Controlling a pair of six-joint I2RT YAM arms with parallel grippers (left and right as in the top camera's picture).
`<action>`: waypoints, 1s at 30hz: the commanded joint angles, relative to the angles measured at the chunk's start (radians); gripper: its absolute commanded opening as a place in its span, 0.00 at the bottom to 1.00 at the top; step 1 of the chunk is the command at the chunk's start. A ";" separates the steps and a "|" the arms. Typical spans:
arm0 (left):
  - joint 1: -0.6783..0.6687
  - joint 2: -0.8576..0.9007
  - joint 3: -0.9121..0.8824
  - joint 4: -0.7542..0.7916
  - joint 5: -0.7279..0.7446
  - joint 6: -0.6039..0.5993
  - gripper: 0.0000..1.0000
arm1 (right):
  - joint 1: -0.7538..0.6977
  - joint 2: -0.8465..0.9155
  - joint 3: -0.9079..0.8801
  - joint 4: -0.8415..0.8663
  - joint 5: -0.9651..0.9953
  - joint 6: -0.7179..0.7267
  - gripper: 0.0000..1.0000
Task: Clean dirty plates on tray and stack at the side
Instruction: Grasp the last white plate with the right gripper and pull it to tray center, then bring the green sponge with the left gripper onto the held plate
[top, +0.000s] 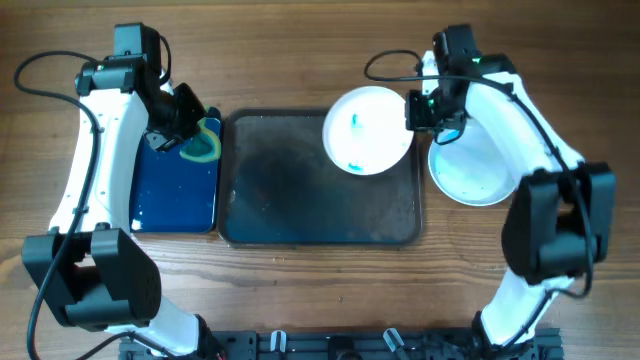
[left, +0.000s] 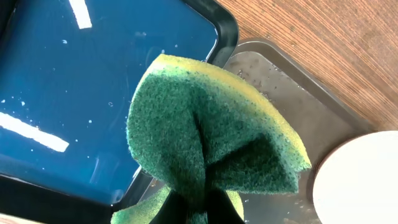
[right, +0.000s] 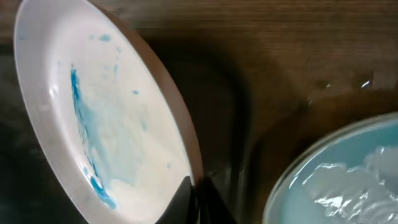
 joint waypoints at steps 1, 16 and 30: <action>-0.026 -0.009 0.010 -0.001 0.015 0.020 0.04 | 0.124 -0.026 -0.023 -0.002 -0.012 0.206 0.04; -0.145 -0.009 0.000 0.015 0.005 0.020 0.04 | 0.293 -0.023 -0.214 0.195 -0.031 0.349 0.29; -0.221 -0.009 -0.089 0.125 0.046 0.021 0.04 | 0.293 0.098 -0.214 0.192 -0.070 0.404 0.09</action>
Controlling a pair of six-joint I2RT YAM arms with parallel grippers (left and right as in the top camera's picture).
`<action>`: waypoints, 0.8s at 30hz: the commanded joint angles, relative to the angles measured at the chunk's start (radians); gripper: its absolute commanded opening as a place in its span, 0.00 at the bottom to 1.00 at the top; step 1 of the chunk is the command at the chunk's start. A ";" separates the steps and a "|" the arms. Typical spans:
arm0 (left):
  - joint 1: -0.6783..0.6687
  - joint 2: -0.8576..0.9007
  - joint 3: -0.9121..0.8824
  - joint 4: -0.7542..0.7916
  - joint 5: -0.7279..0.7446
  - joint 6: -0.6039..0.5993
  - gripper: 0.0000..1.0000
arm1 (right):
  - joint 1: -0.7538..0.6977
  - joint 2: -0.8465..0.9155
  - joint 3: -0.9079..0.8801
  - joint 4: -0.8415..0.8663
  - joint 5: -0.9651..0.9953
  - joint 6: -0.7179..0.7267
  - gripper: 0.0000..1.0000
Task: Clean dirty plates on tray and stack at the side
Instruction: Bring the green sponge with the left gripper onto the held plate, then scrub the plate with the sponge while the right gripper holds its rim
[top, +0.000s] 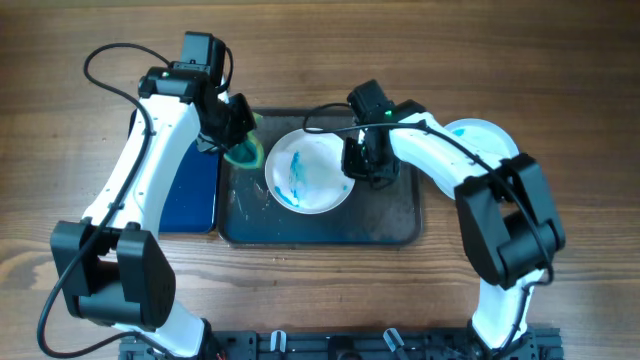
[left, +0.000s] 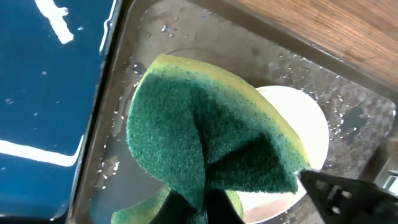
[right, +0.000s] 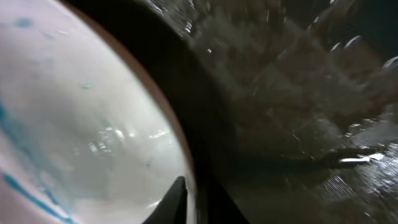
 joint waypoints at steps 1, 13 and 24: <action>-0.018 -0.006 -0.005 0.022 0.027 0.021 0.04 | 0.000 0.026 -0.005 0.007 -0.027 0.022 0.04; -0.173 0.242 -0.034 0.047 0.035 0.103 0.04 | 0.000 0.032 -0.005 0.011 -0.023 0.017 0.04; -0.296 0.290 -0.283 0.338 0.304 0.149 0.04 | 0.000 0.032 -0.005 0.018 -0.028 0.017 0.04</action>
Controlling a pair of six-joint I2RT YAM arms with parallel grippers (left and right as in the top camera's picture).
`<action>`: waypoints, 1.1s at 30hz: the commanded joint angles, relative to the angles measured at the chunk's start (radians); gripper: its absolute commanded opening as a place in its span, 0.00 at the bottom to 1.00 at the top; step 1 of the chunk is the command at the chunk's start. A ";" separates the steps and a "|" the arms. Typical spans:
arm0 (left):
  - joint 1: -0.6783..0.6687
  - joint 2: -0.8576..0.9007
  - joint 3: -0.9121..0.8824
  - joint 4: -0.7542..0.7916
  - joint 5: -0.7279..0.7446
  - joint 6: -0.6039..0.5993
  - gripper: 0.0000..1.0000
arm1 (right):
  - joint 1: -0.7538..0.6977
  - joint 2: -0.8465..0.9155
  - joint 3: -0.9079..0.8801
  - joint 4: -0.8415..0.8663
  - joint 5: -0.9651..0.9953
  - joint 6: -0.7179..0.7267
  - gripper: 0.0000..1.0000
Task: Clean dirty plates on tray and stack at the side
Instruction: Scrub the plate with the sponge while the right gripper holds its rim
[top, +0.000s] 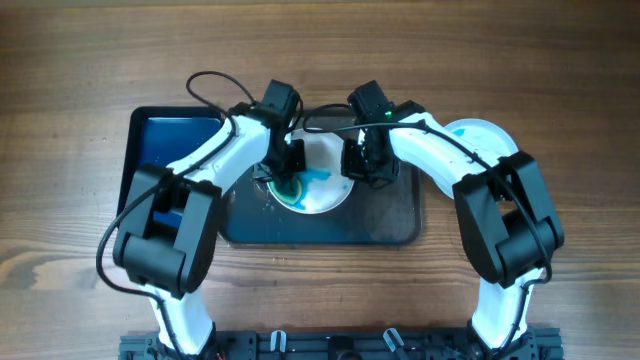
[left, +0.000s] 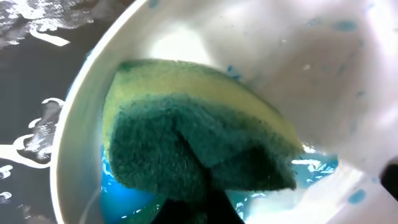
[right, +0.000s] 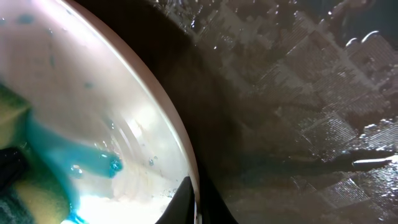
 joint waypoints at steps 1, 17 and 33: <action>-0.061 0.080 -0.070 0.068 0.338 0.109 0.04 | 0.003 0.027 -0.004 0.011 -0.006 0.011 0.04; 0.089 0.080 -0.064 0.052 -0.235 -0.241 0.04 | 0.003 0.027 -0.004 0.024 -0.019 0.004 0.04; 0.102 0.077 -0.029 0.251 -0.081 -0.153 0.04 | 0.003 0.027 -0.004 0.024 -0.023 -0.004 0.04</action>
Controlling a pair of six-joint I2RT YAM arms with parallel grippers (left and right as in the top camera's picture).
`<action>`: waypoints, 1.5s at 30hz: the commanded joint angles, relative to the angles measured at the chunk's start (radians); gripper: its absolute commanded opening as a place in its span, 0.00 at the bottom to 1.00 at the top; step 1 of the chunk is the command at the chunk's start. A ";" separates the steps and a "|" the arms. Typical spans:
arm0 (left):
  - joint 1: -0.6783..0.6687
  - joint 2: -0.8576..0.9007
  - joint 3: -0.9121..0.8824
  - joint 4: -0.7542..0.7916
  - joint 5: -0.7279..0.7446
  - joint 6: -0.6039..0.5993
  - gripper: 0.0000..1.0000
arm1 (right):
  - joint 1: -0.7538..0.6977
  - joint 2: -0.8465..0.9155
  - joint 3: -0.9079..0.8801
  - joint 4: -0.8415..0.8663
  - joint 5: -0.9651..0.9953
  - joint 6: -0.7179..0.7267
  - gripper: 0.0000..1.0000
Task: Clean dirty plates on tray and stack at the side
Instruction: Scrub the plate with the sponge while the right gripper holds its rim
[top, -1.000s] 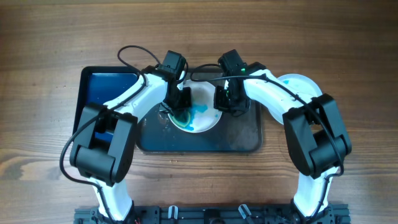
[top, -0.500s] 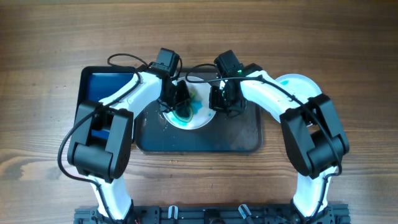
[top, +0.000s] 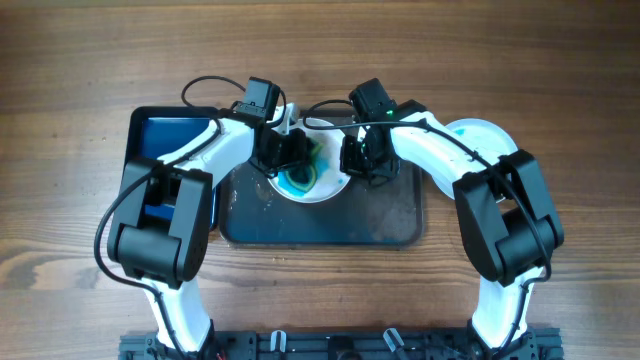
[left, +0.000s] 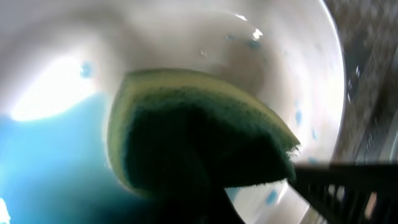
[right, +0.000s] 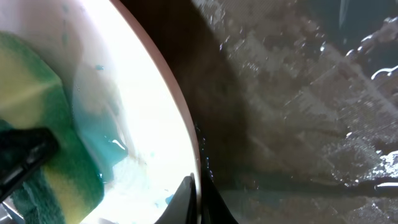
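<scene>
A white plate (top: 322, 185) smeared with blue lies on the dark tray (top: 380, 215), toward its back middle. My left gripper (top: 296, 152) is shut on a green and yellow sponge (top: 305, 172) pressed inside the plate; the sponge (left: 193, 130) fills the left wrist view, over blue liquid on the plate (left: 74, 56). My right gripper (top: 352, 160) is shut on the plate's right rim (right: 194, 180), with the sponge (right: 43, 124) at the far side. A second white plate (top: 478, 132) lies on the wood to the right of the tray, mostly under my right arm.
A blue tray (top: 150, 145) stands left of the dark tray, partly covered by my left arm. The dark tray's floor (right: 298, 93) is wet. Cables run from both wrists. A black rail (top: 330, 345) lines the table's near edge.
The sponge in my left gripper has shifted from the plate's left part toward its back and middle. My left wrist has moved slightly back. My right gripper still holds the rim in the same place.
First my left gripper held the sponge over the blue tray while my right held the dirty plate tilted at the tray's back right. Then the plate lay in the tray's middle with the sponge beside it. Then the sponge was in the plate, and now farther across it.
</scene>
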 joint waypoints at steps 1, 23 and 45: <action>0.005 0.048 0.043 -0.046 -0.476 -0.213 0.04 | 0.011 0.021 -0.005 -0.017 0.003 -0.016 0.04; -0.080 0.047 0.066 -0.040 -0.126 -0.068 0.04 | 0.011 0.021 -0.005 -0.013 0.004 -0.023 0.04; -0.121 0.019 0.140 -0.452 -0.223 -0.069 0.04 | 0.013 0.021 -0.005 -0.008 -0.001 -0.047 0.04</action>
